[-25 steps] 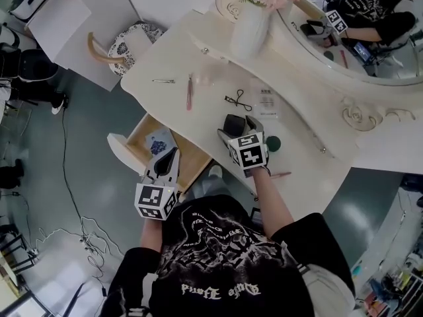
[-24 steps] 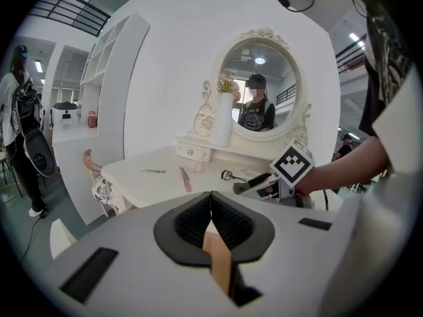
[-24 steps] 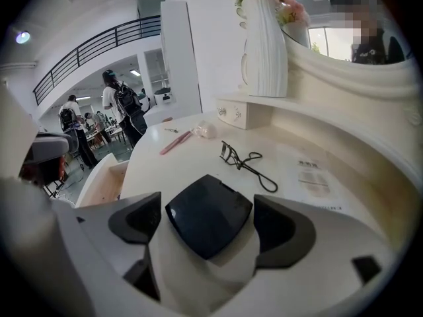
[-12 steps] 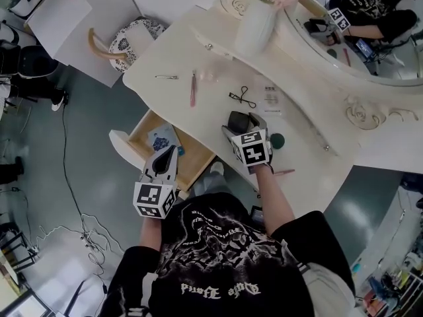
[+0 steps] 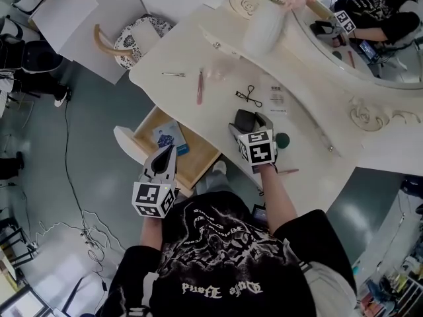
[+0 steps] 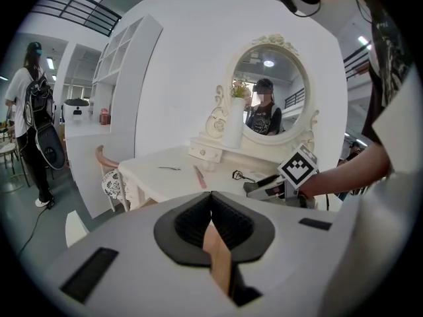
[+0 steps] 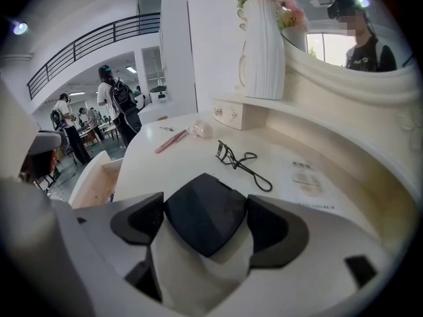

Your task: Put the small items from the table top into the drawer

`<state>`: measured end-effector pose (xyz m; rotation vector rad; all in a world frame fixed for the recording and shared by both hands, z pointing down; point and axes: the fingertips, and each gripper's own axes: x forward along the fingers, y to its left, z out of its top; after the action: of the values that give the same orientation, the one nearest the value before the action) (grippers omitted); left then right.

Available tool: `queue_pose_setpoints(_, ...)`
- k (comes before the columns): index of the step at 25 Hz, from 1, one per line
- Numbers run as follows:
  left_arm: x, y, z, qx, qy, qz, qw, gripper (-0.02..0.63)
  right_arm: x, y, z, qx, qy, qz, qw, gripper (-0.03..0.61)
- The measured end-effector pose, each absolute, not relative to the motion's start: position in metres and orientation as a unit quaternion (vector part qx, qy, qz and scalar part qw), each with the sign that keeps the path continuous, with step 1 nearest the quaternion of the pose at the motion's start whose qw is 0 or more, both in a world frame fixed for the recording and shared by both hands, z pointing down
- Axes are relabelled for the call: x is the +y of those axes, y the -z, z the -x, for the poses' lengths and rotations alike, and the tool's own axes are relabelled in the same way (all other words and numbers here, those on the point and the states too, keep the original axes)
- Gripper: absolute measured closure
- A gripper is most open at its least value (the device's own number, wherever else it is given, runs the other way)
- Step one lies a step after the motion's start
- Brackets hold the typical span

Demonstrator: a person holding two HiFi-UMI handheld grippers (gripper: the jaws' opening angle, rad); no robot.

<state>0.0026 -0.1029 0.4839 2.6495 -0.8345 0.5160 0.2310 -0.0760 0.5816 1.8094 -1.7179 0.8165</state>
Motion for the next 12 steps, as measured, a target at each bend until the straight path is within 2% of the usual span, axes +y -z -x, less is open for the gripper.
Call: queue_pose_setpoints(12, -0.101, -0.490, 0.002, -0.286, -0.184, -0.927, 0.160, 0.598, -0.074, -0.566, -0.216, -0.647, -0.276, -0.664, 0.255, 0.183)
